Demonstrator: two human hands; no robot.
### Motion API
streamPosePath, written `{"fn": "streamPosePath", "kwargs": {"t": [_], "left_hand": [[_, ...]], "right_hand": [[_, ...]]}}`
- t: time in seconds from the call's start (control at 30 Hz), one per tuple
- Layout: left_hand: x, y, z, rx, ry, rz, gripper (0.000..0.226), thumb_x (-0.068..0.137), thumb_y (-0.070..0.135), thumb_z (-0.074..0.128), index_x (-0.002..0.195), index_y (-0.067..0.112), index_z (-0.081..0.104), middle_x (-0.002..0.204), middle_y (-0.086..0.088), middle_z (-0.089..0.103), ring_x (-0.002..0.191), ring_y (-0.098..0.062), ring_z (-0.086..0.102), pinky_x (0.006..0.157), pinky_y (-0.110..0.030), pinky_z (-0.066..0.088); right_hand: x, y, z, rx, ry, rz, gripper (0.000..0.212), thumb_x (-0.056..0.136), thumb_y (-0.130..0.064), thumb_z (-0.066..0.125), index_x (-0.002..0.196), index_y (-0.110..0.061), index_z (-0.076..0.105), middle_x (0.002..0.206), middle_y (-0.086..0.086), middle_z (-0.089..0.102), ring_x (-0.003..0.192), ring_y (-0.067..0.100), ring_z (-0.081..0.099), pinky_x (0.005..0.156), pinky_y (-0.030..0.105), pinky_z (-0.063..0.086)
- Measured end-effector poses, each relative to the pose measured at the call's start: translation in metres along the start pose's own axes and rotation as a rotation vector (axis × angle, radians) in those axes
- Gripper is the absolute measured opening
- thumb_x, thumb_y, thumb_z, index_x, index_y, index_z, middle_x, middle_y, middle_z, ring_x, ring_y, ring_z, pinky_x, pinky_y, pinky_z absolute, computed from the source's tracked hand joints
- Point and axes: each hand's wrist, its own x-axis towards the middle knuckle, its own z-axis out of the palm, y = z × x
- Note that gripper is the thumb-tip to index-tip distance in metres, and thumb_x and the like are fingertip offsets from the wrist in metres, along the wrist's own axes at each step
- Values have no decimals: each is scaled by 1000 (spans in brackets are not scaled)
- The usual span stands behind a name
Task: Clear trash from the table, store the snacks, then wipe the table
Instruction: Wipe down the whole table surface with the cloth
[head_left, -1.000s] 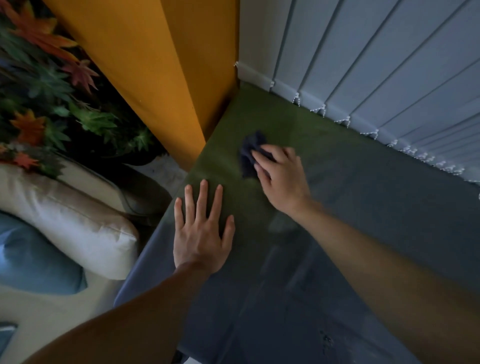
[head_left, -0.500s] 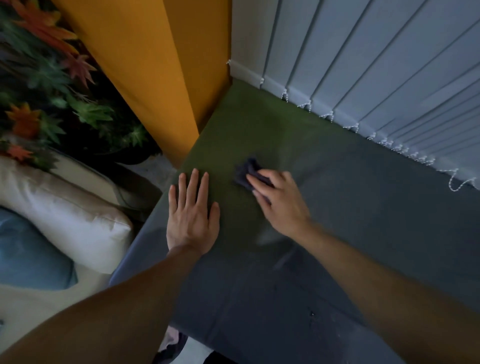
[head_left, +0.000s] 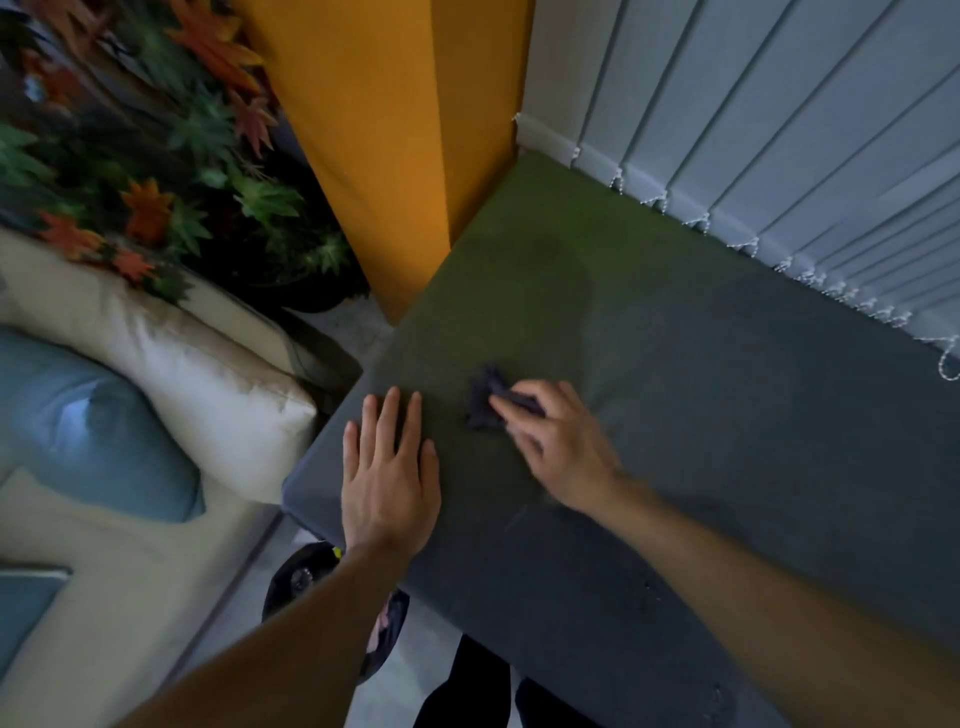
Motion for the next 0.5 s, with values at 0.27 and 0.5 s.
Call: {"fn": "streamPosePath", "kwargs": {"t": [0.27, 0.5], "left_hand": [[-7, -3, 7, 79, 19, 18, 58, 107, 43, 15, 162, 25, 11, 169, -1, 6, 156, -22, -4, 127, -46, 1], [-6, 0, 6, 87, 25, 7, 58, 106, 43, 16, 161, 24, 14, 169, -2, 8, 156, -24, 0, 127, -47, 3]], "right_hand": [[16, -6, 7, -118, 222, 352, 31, 94, -21, 58, 122, -17, 69, 116, 9, 57, 95, 33, 51, 83, 41, 48], [-20, -3, -1, -100, 65, 15, 30, 92, -18, 62, 121, -19, 70, 114, 9, 60, 89, 34, 53, 77, 43, 50]]}}
